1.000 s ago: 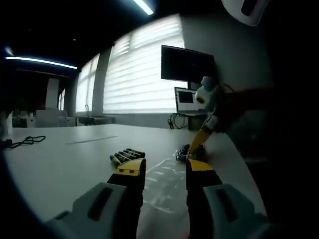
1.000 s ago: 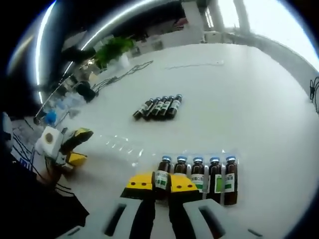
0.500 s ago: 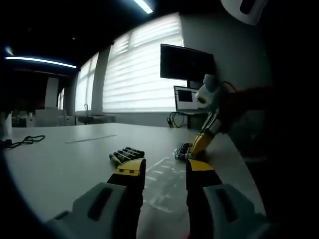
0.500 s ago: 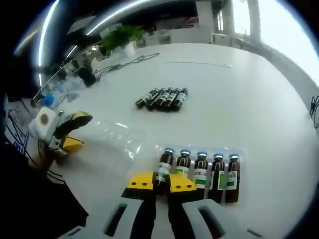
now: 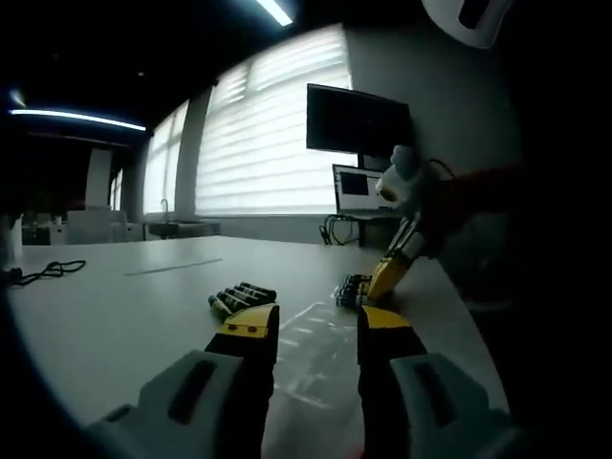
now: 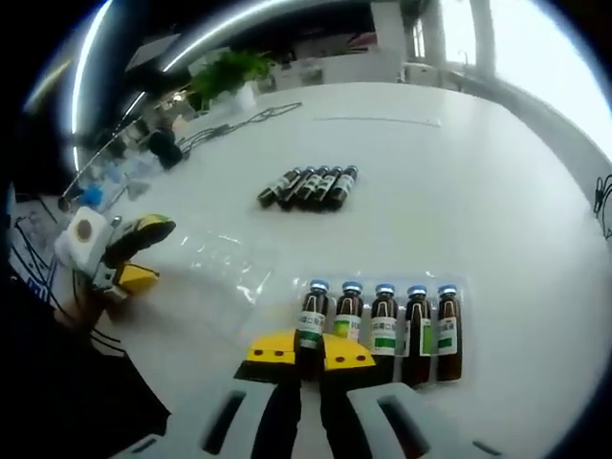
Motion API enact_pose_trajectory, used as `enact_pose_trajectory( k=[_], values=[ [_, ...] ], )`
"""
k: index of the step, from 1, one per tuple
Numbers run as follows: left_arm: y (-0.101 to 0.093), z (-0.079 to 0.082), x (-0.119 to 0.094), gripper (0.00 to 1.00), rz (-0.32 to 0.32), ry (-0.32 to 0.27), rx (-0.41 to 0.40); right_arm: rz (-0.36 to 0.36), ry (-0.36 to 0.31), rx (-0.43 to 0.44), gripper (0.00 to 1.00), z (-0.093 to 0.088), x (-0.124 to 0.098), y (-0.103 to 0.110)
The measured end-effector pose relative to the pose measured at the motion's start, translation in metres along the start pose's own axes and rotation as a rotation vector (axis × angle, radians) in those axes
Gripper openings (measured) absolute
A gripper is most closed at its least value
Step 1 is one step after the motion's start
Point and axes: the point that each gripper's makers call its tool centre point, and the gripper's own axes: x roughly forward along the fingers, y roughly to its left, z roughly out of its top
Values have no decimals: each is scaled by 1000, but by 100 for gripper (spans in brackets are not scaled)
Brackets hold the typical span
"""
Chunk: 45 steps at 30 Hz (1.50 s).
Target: Grip medicine bottles put into box
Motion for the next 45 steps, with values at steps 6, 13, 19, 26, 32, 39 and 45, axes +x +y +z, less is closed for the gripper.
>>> enact_pose_trajectory(
  k=[6,13,19,26,32,39,45],
  values=[
    [0,1,0,25,0,-2,2,-11,-40,71,3,5,2,-1],
    [-1,2,0,25,2,-1,6,-57,-96,75,2,15,6,-10],
    [-1,2,0,25,4,-1,6,-126,-200,36,10,35,-15,-32],
    [0,2,0,25,5,-1,7,-258,-215,-8,33,26,-9,-54],
    [0,1,0,25,3,-2,0,-316,-211,-23,30,22,-6,-56],
    [1,1,-1,25,0,-6,-6,-319,-223,2,34,23,-1,-59],
    [2,1,0,25,0,-7,-15,-328,-241,24,35,25,0,-65]
  ],
)
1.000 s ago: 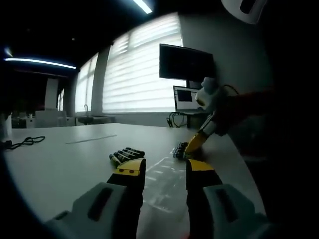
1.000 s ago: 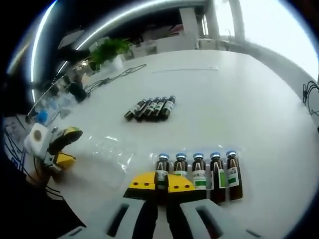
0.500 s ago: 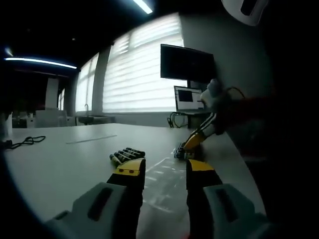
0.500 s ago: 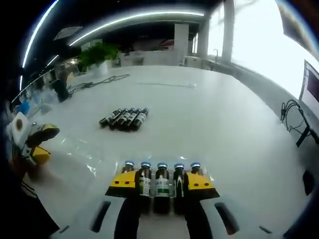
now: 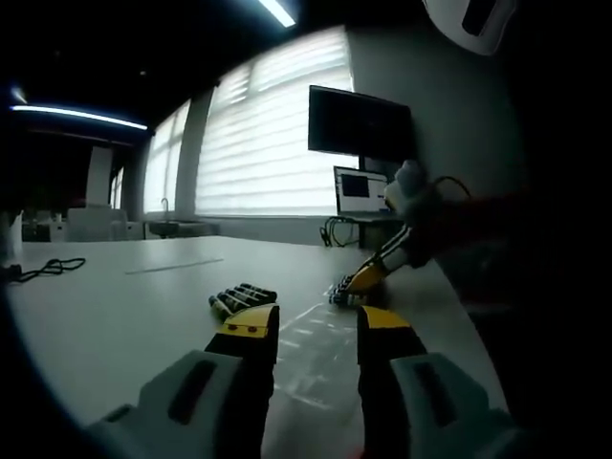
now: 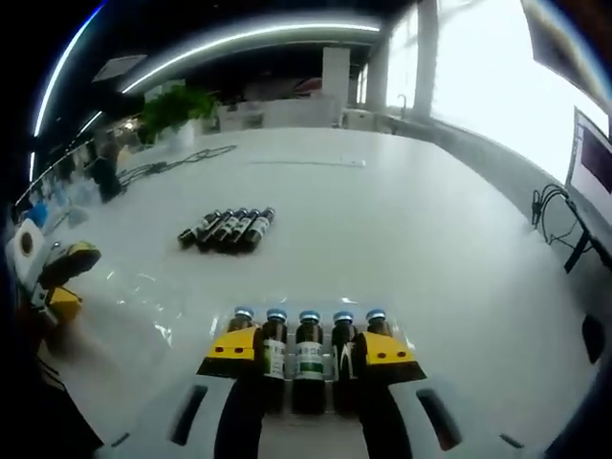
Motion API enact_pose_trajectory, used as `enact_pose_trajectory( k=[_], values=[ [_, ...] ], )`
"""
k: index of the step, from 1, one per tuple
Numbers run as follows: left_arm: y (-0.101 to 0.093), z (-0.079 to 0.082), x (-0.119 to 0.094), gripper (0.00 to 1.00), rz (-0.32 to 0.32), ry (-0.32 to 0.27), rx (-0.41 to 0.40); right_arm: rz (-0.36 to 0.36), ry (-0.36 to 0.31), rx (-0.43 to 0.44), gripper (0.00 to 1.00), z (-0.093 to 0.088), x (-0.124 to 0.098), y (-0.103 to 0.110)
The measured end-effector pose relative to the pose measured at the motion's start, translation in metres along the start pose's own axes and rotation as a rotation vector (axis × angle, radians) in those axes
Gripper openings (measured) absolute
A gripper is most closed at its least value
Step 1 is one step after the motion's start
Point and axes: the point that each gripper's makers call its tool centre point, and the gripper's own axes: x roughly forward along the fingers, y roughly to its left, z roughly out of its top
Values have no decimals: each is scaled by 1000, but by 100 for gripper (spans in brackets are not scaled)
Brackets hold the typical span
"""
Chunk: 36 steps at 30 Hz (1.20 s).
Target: Grip medicine bottles put into box
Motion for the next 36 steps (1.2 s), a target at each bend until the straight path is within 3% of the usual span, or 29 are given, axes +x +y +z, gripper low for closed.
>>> enact_pose_trajectory(
  k=[5,10,12,15,17,20,21,27,29,32,36],
  values=[
    [0,-1,1,25,0,3,-2,-37,-18,30,35,6,8,-14],
    [0,-1,1,25,-1,5,-2,-35,-22,34,35,7,8,-13],
    [1,-1,1,25,0,3,-4,-34,-59,70,35,12,4,-14],
    [2,0,0,25,6,0,-4,-4,-148,148,31,35,-9,-8],
    [2,0,0,25,9,-1,-4,19,-171,143,30,44,-13,-2],
    [5,1,-1,25,15,-10,-15,112,-207,71,29,58,-15,20],
    [5,2,-2,25,16,-12,-18,184,-211,15,29,60,-15,35],
    [10,5,-6,26,50,-18,-13,442,-196,-146,32,62,-17,95],
    [14,4,-12,26,72,-12,-8,496,-198,-181,34,66,-18,108],
    [24,1,-26,25,111,11,14,599,-212,-328,39,69,-22,130],
    [33,3,-33,25,147,-1,-7,768,-162,-563,43,56,-27,166]
  ],
)
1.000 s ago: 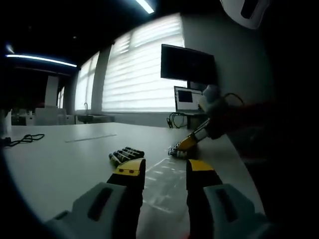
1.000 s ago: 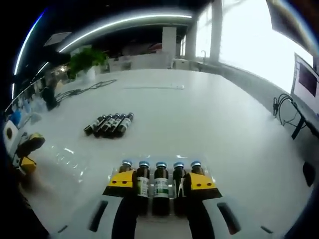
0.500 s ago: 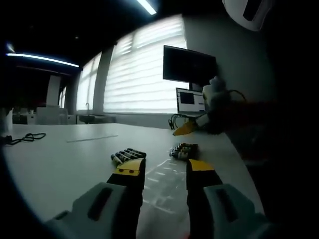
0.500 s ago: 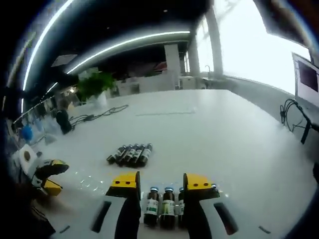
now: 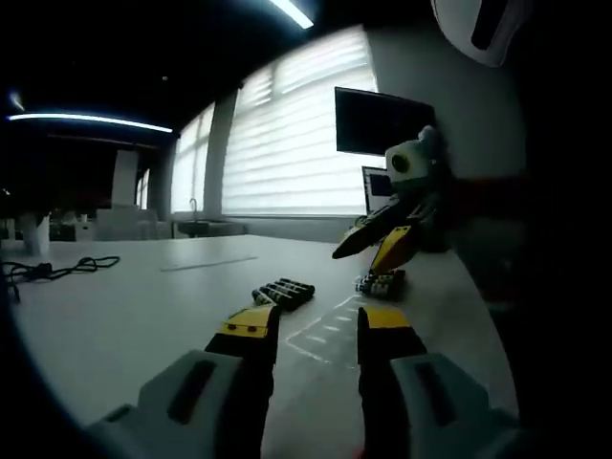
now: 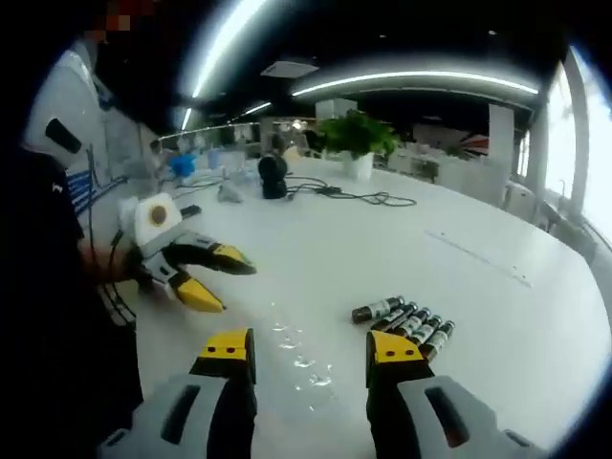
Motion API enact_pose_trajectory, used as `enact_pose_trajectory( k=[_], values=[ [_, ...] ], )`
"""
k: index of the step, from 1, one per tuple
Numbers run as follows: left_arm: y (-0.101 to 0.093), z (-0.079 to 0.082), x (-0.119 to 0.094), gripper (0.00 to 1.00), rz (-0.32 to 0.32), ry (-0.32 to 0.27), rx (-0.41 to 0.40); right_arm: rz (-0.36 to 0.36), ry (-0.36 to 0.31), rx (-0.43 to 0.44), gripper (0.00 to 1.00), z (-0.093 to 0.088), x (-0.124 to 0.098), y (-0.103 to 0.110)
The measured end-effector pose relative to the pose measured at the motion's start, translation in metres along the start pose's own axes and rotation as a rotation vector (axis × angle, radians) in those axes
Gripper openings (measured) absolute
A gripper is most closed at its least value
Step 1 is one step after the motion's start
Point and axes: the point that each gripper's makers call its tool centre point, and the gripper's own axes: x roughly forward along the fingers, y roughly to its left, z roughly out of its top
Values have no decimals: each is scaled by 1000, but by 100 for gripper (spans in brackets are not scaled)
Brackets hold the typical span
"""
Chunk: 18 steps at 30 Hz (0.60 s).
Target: Grip medicine bottles put into box
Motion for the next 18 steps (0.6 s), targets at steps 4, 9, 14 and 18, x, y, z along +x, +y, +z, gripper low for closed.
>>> enact_pose_trajectory(
  k=[4,9,14,18],
  values=[
    [1,2,1,25,9,-13,-1,150,63,-140,55,0,16,20],
    [3,-2,3,25,24,8,10,304,129,-207,61,-8,28,29],
    [4,-5,4,25,31,25,10,350,225,-271,62,-30,35,31],
    [1,-7,6,25,13,35,15,375,265,-279,57,-42,37,34]
  ],
)
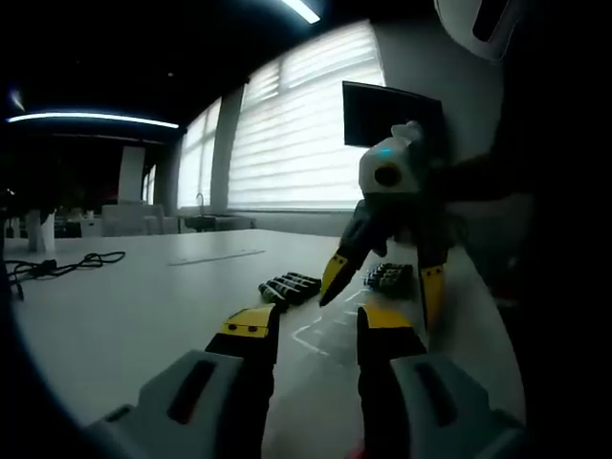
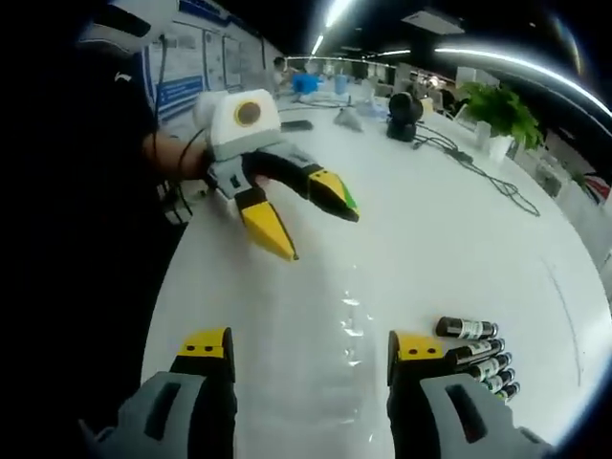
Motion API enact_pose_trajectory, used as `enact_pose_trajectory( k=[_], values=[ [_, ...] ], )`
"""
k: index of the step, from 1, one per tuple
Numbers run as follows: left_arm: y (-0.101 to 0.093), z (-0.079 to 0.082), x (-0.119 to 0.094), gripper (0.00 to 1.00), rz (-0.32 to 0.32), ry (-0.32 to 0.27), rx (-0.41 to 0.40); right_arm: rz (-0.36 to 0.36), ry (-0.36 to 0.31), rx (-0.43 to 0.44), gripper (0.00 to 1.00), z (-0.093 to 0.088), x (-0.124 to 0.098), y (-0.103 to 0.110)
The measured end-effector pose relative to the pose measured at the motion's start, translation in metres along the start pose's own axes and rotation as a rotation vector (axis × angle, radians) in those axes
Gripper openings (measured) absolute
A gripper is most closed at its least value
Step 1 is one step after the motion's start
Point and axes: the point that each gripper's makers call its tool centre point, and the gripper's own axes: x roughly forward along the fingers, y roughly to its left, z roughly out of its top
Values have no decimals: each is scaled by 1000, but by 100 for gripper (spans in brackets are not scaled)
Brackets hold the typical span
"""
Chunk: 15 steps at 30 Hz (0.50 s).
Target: Grip medicine bottles put into box
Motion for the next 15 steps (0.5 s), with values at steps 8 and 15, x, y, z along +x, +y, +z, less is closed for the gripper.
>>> enact_pose_trajectory(
  k=[8,15],
  values=[
    [-2,1,0,25,-13,-5,-7,4,37,-22,54,-6,-1,-4],
    [-1,1,0,25,-13,-8,-5,19,71,-30,54,-14,-7,-19]
  ],
)
